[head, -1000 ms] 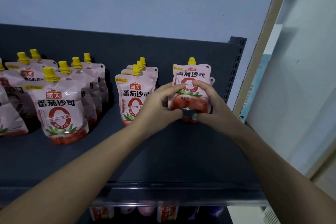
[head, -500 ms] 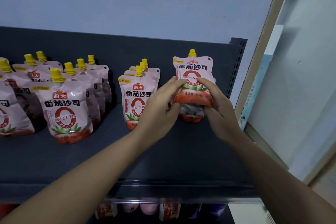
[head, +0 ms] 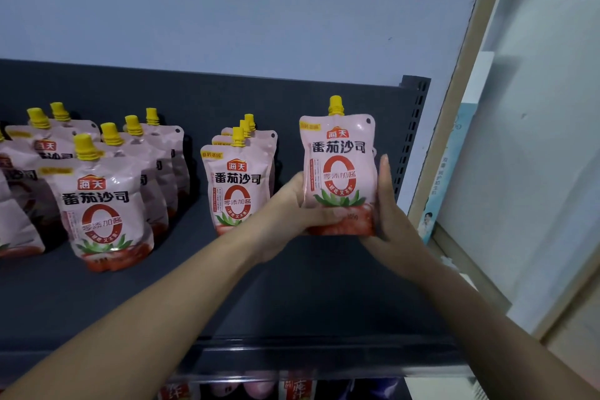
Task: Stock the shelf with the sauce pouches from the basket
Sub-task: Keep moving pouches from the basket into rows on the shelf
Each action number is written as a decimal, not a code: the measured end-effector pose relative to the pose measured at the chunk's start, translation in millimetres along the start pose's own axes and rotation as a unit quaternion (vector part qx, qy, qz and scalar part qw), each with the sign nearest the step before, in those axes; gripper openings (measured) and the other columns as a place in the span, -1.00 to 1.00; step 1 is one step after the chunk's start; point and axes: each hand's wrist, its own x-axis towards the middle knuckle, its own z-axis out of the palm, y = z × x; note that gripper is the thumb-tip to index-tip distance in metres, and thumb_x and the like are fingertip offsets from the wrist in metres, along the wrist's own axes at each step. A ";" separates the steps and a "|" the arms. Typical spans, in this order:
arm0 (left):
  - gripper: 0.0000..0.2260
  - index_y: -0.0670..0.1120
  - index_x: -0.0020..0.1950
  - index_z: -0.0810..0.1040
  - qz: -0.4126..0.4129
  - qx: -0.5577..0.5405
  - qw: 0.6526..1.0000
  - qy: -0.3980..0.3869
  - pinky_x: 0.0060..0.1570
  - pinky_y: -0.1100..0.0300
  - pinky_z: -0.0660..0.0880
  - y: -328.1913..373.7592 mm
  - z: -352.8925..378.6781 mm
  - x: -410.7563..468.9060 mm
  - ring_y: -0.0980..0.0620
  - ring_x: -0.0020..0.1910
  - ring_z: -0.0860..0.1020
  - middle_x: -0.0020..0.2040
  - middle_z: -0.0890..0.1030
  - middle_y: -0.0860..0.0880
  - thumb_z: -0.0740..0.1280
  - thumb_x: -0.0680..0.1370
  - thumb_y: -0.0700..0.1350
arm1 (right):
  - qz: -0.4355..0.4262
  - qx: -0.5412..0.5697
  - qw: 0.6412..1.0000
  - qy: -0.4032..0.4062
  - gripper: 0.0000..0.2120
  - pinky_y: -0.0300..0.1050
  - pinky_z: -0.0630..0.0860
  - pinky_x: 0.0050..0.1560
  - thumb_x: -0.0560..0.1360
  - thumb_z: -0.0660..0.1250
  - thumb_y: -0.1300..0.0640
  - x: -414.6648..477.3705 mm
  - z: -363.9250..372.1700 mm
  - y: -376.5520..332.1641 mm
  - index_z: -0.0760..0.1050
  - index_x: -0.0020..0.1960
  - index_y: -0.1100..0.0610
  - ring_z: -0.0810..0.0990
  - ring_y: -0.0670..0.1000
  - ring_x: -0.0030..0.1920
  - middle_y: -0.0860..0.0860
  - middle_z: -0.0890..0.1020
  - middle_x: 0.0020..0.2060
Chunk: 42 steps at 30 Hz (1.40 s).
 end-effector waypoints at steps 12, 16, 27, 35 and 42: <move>-0.25 0.04 0.44 0.12 -0.010 0.100 0.993 -0.057 0.18 0.27 0.49 -49.8 -3.4 23.4 0.16 0.27 0.48 0.28 0.48 0.10 0.44 0.41 -0.33 | 0.158 0.122 0.979 -0.044 -0.03 -0.31 0.53 0.10 0.32 0.51 0.24 -3.0 0.8 26.2 -0.06 0.45 -0.18 0.49 -0.29 0.22 -0.27 0.45 0.23; -0.24 -0.03 0.45 0.02 -0.013 0.206 0.978 -0.041 0.13 0.49 0.39 -55.4 -3.8 31.4 0.21 0.31 0.38 0.30 0.36 0.12 0.45 0.44 -0.20 | 0.195 0.077 0.977 -0.042 -0.09 -0.35 0.52 0.06 0.27 0.56 0.24 4.3 -0.8 34.8 0.07 0.37 -0.16 0.54 -0.25 0.15 -0.29 0.49 0.13; -0.45 -0.11 0.43 0.19 -0.062 0.365 0.928 0.025 0.29 0.26 0.32 -74.4 -15.5 51.5 0.00 0.36 0.39 0.39 0.41 -0.08 0.35 0.51 -0.19 | 0.240 -0.053 0.969 -0.013 -0.36 -0.43 0.36 -0.13 0.32 0.52 0.11 23.2 4.4 47.4 0.27 0.29 0.09 0.44 -0.16 0.03 -0.04 0.53 0.24; -0.45 -0.13 0.41 0.25 -0.059 0.368 0.925 0.068 0.31 0.14 0.38 -75.7 -7.6 47.7 -0.03 0.33 0.43 0.35 0.45 -0.08 0.38 0.48 -0.19 | 0.244 -0.043 0.969 -0.023 -0.35 -0.27 0.35 0.06 0.32 0.52 0.10 21.9 -0.1 44.3 0.31 0.31 0.12 0.49 -0.03 0.19 0.00 0.52 0.26; -0.43 -0.13 0.44 0.20 -0.080 0.354 0.928 0.091 0.25 0.26 0.35 -77.8 3.8 44.6 -0.01 0.32 0.43 0.36 0.44 -0.08 0.37 0.49 -0.19 | 0.236 -0.036 0.970 -0.044 -0.39 -0.23 0.35 0.05 0.33 0.52 0.11 22.6 -4.3 52.1 0.32 0.27 0.11 0.43 -0.11 0.06 0.00 0.52 0.25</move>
